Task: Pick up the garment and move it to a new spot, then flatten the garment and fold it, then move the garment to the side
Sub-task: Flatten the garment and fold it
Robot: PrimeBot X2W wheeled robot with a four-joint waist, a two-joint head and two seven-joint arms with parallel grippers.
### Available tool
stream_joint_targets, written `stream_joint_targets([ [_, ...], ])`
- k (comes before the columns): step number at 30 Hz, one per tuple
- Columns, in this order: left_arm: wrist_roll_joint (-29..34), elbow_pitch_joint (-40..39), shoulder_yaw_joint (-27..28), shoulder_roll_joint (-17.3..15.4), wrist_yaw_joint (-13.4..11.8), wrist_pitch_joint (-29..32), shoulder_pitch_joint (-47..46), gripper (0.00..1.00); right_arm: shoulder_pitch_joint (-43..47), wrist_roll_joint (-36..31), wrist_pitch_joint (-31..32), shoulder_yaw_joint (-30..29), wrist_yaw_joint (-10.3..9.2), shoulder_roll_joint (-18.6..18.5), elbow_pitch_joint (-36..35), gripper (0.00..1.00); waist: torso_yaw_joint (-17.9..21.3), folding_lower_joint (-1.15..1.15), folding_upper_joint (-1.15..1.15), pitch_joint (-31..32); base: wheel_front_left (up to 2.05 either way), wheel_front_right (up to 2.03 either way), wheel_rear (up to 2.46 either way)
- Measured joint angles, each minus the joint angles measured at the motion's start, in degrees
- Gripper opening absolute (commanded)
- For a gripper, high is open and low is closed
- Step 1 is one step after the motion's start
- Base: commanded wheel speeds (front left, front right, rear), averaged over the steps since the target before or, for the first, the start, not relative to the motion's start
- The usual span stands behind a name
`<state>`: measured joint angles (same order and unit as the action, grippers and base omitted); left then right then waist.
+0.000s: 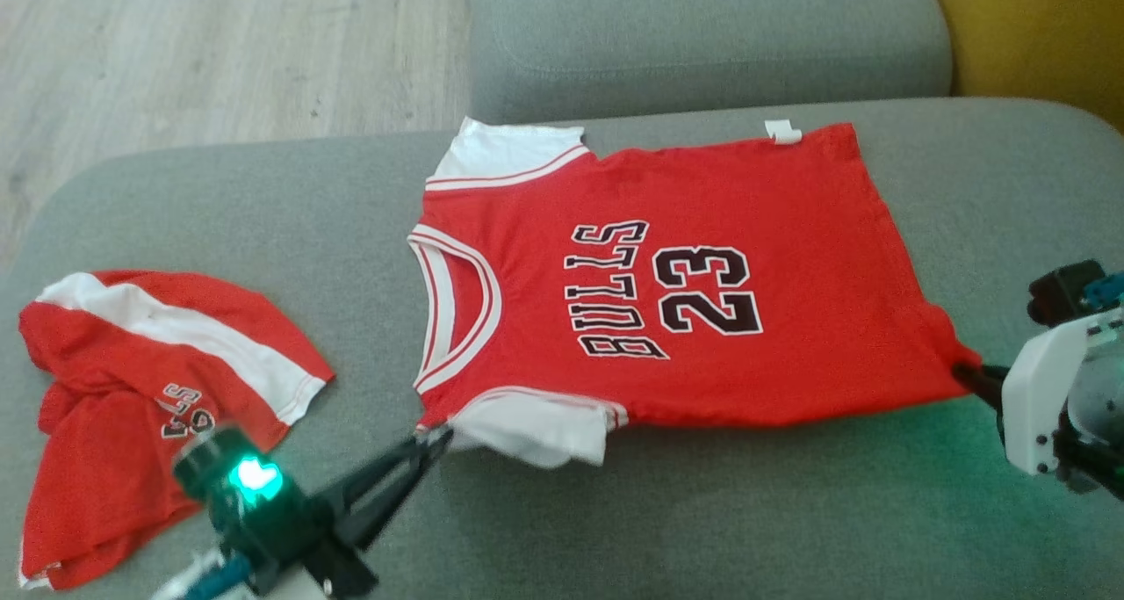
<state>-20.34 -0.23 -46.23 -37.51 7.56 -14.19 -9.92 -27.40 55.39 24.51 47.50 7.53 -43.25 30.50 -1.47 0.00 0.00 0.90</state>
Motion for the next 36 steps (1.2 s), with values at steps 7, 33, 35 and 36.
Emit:
stream_joint_targets([
  [7,0.2,2.3,0.2,0.1,0.0,0.0,-7.9,0.0,-1.4,-3.0,1.8,-2.6,0.0,0.4,-1.0,0.0,0.5,0.0,0.0,-3.2,0.0,0.0,0.0],
  [33,-3.9,18.7,-9.8,2.5,0.0,-0.5,-34.0,0.0,-13.7,-10.0,2.7,-7.7,0.0,9.1,9.0,0.0,1.4,0.0,0.0,-13.1,0.0,0.0,0.0],
  [35,-4.4,19.9,-10.3,2.6,0.0,-0.5,-35.1,0.0,-15.0,-10.2,2.2,-7.7,0.0,9.4,9.5,0.0,1.4,0.0,0.0,-13.9,0.0,0.0,0.0],
  [36,-4.5,20.6,-10.8,2.6,0.0,-0.5,-35.8,0.0,-15.7,-10.3,2.1,-7.7,0.0,9.7,9.8,0.0,1.5,0.0,0.0,-14.2,0.0,0.0,0.0],
])
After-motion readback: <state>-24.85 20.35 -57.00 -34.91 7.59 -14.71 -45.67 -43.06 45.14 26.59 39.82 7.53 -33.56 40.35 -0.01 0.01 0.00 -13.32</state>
